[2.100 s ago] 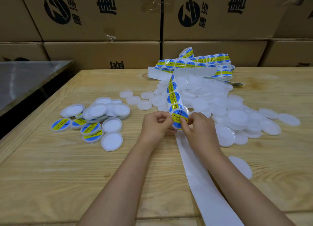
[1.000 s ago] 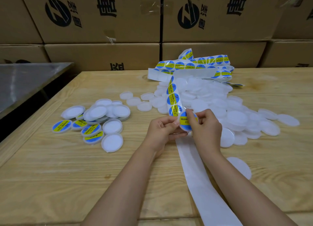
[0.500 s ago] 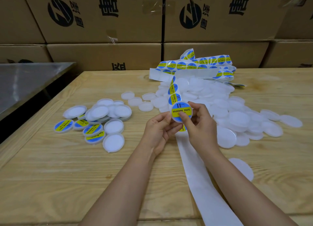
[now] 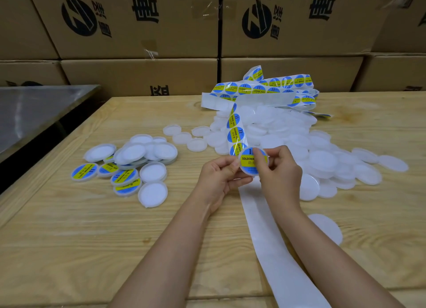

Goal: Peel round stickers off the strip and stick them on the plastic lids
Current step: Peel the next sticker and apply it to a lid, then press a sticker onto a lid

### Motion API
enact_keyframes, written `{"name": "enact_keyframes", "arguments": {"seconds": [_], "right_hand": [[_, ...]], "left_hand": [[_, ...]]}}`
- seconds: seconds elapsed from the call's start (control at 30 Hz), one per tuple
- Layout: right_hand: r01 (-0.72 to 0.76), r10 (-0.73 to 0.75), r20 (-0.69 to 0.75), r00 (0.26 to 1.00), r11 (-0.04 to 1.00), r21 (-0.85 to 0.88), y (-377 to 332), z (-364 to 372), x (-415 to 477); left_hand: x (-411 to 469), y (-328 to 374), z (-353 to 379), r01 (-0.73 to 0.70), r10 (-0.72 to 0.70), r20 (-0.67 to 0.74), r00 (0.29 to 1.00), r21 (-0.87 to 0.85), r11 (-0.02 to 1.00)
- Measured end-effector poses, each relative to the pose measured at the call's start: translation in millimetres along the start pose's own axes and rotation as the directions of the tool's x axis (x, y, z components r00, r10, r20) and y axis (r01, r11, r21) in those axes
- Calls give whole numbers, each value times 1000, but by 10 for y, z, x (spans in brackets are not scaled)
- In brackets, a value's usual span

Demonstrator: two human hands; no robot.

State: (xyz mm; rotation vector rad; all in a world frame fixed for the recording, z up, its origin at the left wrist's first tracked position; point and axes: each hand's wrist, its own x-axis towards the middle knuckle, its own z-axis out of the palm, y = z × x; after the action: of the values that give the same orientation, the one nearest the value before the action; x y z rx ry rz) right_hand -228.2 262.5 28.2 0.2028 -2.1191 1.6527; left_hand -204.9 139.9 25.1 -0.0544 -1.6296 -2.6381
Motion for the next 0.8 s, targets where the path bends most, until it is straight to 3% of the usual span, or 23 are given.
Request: {"name": "enact_keyframes", "arguments": {"seconds": [0.17,0.3,0.37,0.43,0.47,0.53,0.73,0.8], "right_hand": [[-48,54,83,995,996,-77,20,36,-53],[-91,108,164,981,990,-110,18,25,-21],[-96,113,172,979,990,-104,23,-12,19],[-120,141,200,970,986,-112,32,-39,42],[-138,164,231,959,983,-125,41,-46,46],[-162,206,306,930,973,-164,57,-45,37],[-121,199,412,889,971,-208,44,0,-7],[-107,187,449,874,975,-197,28,10,-24]], "left_hand": [[-1,10,-11,-24,25,-30,999,31,999],[53,61,-88,-141,212,-269,940,259,955],[70,105,-210,-138,413,-357,838,594,793],[48,121,-341,-17,575,-311,757,870,493],[43,119,-396,54,618,-280,735,932,358],[57,102,-462,123,652,-215,727,975,183],[81,91,-494,334,540,-280,794,943,-1],[67,92,-469,270,581,-213,786,963,-12]]}}
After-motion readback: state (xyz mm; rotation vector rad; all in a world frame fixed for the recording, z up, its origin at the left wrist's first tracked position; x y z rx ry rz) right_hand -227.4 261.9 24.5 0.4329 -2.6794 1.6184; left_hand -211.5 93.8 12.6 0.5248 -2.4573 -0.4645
